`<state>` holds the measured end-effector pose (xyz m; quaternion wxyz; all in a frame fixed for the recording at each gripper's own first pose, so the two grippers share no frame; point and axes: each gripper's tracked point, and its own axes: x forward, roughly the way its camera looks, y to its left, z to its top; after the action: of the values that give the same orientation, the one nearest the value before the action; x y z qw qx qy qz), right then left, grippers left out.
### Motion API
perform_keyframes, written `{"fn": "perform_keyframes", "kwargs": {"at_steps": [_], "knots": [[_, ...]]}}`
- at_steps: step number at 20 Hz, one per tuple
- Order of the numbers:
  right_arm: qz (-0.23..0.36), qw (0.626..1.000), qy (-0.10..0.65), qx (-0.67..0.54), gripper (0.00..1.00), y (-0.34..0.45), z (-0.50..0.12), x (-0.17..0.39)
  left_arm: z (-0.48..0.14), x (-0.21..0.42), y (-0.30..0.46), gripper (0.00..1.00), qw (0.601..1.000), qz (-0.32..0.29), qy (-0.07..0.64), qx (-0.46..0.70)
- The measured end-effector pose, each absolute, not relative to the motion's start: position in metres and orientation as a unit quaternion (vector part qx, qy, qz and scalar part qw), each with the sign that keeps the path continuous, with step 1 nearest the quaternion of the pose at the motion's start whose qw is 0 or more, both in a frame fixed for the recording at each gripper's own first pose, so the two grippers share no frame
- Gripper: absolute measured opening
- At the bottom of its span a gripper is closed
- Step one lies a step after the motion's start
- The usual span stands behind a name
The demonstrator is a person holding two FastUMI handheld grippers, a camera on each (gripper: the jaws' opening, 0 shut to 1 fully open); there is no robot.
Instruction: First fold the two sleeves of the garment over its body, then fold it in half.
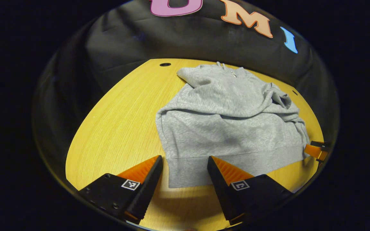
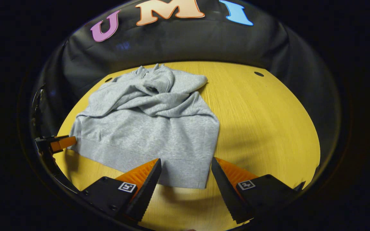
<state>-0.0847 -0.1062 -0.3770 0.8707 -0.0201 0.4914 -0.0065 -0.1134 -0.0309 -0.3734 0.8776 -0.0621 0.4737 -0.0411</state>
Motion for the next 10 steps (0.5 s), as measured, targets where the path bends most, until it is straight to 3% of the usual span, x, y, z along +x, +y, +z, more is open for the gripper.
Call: {"fn": "perform_keyframes", "kwargs": {"at_steps": [5, 6, 8, 9, 10], "knots": [[-0.008, 0.87, 0.491, -0.029, 0.96, -0.104, -0.378, -0.085, -0.373, -0.113, -0.037, 0.82, 0.884, -0.05, 0.461, -0.064], [-0.006, 0.869, 0.494, -0.027, 0.9, -0.103, -0.378, -0.086, -0.374, -0.113, -0.038, 0.74, 0.882, -0.053, 0.465, -0.062], [0.003, 0.867, 0.497, -0.021, 0.89, -0.1, -0.378, -0.085, -0.374, -0.113, -0.04, 0.68, 0.878, -0.058, 0.471, -0.064], [0.008, 0.868, 0.497, -0.018, 0.84, -0.095, -0.378, -0.085, -0.373, -0.113, -0.041, 0.64, 0.877, -0.057, 0.472, -0.068], [0.016, 0.868, 0.496, -0.013, 0.64, -0.091, -0.38, -0.084, -0.374, -0.113, -0.041, 0.61, 0.877, -0.057, 0.472, -0.068]]}}
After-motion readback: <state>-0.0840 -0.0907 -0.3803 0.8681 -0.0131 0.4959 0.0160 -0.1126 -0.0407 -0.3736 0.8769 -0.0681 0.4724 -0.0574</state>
